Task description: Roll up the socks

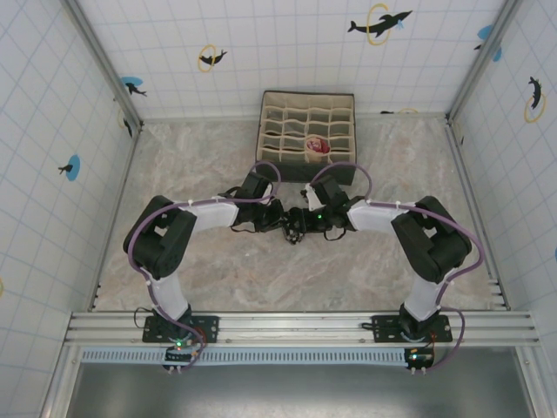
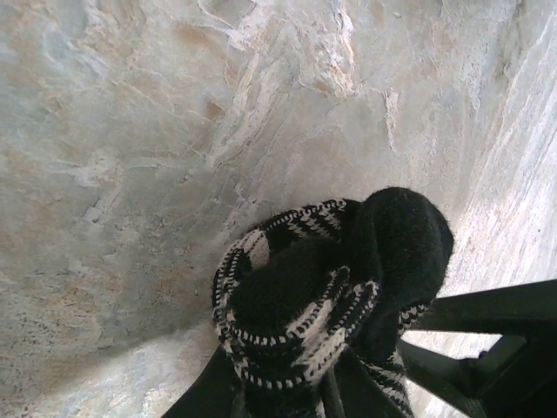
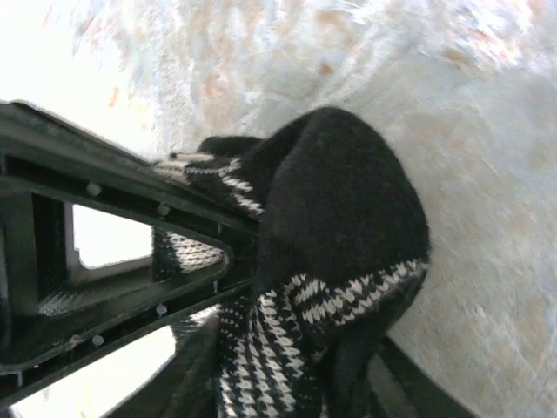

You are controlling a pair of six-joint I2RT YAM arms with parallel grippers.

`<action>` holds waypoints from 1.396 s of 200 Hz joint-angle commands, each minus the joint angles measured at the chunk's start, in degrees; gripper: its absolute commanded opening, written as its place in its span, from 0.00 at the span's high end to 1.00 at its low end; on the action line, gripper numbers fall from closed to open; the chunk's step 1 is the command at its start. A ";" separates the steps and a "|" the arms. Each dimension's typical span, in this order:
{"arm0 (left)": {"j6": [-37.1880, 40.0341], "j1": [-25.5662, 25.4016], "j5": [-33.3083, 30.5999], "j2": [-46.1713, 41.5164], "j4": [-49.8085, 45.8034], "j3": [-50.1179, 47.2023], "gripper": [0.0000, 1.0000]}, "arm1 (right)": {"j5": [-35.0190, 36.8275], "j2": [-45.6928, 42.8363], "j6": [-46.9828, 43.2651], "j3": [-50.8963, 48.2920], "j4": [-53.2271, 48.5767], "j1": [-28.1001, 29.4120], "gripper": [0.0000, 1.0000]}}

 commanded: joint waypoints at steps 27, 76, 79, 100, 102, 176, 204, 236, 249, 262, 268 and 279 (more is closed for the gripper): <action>-1.41 0.45 0.97 -0.89 -3.73 0.22 0.43 | 1.24 -0.20 0.27 -3.16 -0.23 -0.42 0.95; 0.15 3.06 2.48 -4.22 -5.35 3.20 0.40 | 1.54 -4.77 -0.24 -5.03 0.80 -0.73 1.00; 0.51 3.31 2.58 -4.39 -5.73 3.63 0.40 | 1.49 -4.96 -0.22 -5.08 0.93 -0.68 1.00; 2.88 5.17 3.33 -5.66 -7.74 5.32 0.40 | 2.07 -6.42 0.00 -5.82 1.89 -0.67 1.00; 3.11 5.39 3.40 -5.79 -7.88 5.43 0.40 | 2.15 -6.61 0.07 -5.96 1.98 -0.67 1.00; 12.04 13.40 -5.30 -4.57 -12.74 15.31 0.30 | 10.69 -15.60 -1.19 -9.55 0.84 0.02 1.00; 16.01 15.16 -8.53 0.27 -16.41 23.92 0.29 | 17.14 -21.14 -2.37 -11.32 0.08 0.86 1.00; 17.20 15.91 -9.93 5.77 -16.19 29.80 0.31 | 22.15 -27.00 -3.28 -14.24 2.10 2.21 1.00; 17.72 16.13 -10.32 8.06 -16.26 31.64 0.35 | 23.60 -28.59 -3.46 -14.87 2.17 2.81 1.00; 18.48 16.20 -10.24 10.21 -16.31 33.26 0.38 | 24.30 -29.71 -3.53 -15.15 1.80 2.98 1.00; 18.83 16.14 -10.35 11.00 -15.92 33.56 0.40 | 24.37 -30.13 -3.60 -15.32 1.65 3.10 1.00; 19.38 16.16 -11.01 12.27 -15.69 34.07 0.42 | 24.33 -30.76 -3.51 -15.51 1.48 3.15 1.00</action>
